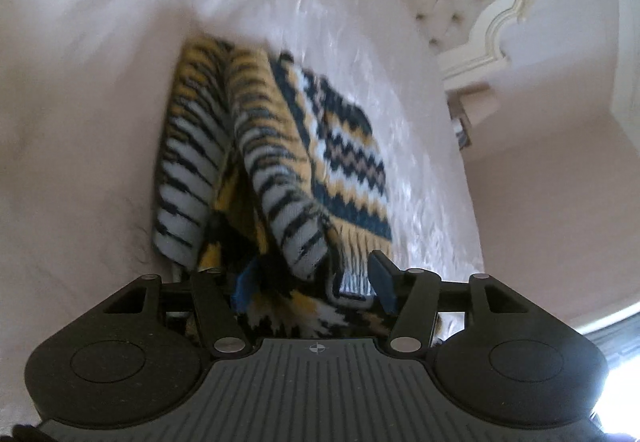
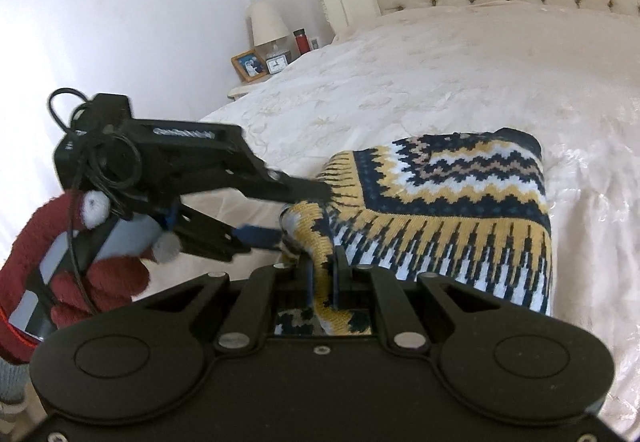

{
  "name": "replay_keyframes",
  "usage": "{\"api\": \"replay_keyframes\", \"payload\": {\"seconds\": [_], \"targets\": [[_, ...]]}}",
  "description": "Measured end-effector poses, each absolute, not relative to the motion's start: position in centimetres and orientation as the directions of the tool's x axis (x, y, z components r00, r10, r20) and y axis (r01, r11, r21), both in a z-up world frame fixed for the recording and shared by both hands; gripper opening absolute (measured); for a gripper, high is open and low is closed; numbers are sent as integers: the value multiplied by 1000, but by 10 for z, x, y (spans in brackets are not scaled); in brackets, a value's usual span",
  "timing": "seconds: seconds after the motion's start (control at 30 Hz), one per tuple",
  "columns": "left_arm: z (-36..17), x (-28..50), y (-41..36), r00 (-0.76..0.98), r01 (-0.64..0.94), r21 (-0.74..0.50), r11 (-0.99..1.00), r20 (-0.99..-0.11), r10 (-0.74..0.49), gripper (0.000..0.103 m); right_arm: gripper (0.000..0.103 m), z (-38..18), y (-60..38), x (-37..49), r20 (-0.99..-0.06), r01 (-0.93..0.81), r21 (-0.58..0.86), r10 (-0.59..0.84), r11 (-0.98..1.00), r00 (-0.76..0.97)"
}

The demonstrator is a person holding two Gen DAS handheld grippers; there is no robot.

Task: Fold small clothes

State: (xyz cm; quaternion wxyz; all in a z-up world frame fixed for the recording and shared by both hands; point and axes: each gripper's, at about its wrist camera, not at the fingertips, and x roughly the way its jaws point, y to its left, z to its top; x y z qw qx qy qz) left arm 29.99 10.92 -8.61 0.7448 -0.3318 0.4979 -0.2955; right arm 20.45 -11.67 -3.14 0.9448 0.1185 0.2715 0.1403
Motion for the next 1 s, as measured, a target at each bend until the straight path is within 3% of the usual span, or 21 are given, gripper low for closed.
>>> {"api": "replay_keyframes", "payload": {"seconds": [0.13,0.17,0.2,0.37,0.5,0.63,0.7,0.77,1.0], "targets": [[-95,304,98,383,132,-767,628,-545,-746,51,14,-33,-109,204,-495,-223,252,323,942,807],[-95,302,98,414,143,-759,635,-537,-735,29,14,-34,-106,204,-500,-230,233,320,945,805],[-92,300,97,455,157,-739,655,-534,-713,22,14,-35,-103,203,-503,-237,211,313,948,806],[-61,289,95,528,282,-639,716,-519,-672,22,14,-30,-86,200,-475,-263,113,285,958,833],[-77,295,106,518,197,-619,760,-593,-616,23,15,-39,-67,212,-488,-293,58,283,954,826],[-92,300,116,490,128,-685,718,-585,-646,26,31,-69,-54,236,-613,-326,67,296,943,732],[-88,299,116,494,138,-674,726,-589,-640,26,38,-70,-53,235,-609,-331,80,309,940,731],[-88,298,118,504,135,-668,732,-590,-631,27,51,-67,-57,232,-601,-352,120,351,928,718],[-87,285,134,526,118,-665,737,-588,-614,29,54,-56,-56,205,-554,-487,149,481,860,679]]}}
